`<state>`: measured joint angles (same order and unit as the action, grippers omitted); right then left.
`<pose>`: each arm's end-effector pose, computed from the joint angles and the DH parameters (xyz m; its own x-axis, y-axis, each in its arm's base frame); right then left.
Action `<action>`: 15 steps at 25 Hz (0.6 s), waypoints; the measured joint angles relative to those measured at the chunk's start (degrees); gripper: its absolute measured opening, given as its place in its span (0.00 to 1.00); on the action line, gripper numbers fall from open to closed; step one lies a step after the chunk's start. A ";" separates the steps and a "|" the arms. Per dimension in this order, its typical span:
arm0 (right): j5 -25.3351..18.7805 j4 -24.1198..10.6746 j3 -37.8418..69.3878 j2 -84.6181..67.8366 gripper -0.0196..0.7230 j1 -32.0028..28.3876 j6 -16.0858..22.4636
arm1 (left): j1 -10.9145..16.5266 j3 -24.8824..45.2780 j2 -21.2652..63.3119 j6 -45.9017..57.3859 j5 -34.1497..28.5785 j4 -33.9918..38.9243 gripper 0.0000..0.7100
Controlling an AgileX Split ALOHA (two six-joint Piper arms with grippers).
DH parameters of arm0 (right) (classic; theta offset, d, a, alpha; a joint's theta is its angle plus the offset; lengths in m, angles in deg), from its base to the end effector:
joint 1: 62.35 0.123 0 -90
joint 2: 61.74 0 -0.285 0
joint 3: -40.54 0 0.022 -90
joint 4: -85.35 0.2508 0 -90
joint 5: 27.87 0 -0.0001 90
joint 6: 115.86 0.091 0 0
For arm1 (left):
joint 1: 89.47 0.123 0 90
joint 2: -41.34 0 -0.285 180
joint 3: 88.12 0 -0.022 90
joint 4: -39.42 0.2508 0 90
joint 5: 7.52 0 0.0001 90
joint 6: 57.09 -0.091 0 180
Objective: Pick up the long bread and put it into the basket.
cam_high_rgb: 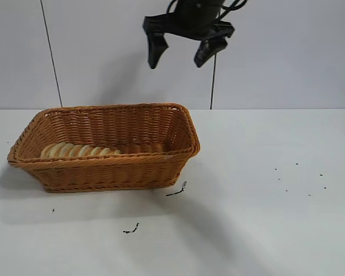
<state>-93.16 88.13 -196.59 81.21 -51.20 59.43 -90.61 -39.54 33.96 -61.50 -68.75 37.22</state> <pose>0.5093 0.1045 0.2553 -0.8439 -0.2293 -0.4850 -0.2668 0.9637 0.0086 -0.0063 -0.0029 0.2766 -0.4529 0.0674 -0.8890 0.0764 0.9964 0.0367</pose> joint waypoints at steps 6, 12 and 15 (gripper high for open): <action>-2.63 -0.01 0.00 0.00 0.95 -7.61 0.27 | 0.00 0.00 0.00 0.00 0.00 0.00 0.97; -4.36 0.96 0.00 0.00 0.95 -10.60 0.27 | 0.00 0.00 0.00 0.00 0.00 0.00 0.97; -4.36 1.90 0.38 -0.45 0.95 -10.53 0.27 | 0.00 0.00 0.00 0.00 0.00 0.00 0.97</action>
<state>-97.52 90.03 -196.21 80.75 -61.73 59.69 -90.61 -39.54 33.96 -61.50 -68.75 37.22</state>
